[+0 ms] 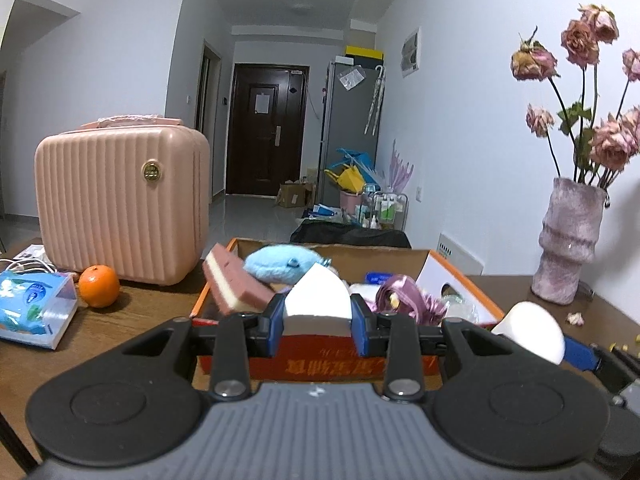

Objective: Organize soft objects
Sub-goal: 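Carry the wedge sponge and foam cylinder over the red box with both tools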

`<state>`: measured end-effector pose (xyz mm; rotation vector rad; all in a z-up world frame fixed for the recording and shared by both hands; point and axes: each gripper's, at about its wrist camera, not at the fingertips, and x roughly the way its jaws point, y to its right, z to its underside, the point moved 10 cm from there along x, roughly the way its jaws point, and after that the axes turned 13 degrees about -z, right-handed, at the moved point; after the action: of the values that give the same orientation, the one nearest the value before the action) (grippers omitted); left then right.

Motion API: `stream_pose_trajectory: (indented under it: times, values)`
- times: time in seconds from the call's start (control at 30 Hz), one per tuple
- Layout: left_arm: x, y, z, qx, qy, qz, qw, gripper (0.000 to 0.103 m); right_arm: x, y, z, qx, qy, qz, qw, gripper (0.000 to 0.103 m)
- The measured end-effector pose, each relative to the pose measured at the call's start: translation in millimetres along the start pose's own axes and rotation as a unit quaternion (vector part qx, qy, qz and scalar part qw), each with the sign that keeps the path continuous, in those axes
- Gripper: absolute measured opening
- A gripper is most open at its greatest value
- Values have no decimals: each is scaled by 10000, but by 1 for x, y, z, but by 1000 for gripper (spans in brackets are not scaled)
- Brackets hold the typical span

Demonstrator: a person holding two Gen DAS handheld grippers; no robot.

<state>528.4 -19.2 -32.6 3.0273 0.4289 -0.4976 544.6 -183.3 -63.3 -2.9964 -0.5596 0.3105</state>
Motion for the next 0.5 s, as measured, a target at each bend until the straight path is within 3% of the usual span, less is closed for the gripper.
stream_pose_trajectory:
  times: [0.5]
  values:
    - [30,25,-32,-378,166,11,9991,34,49,14,-24,42,302,102,9995,56]
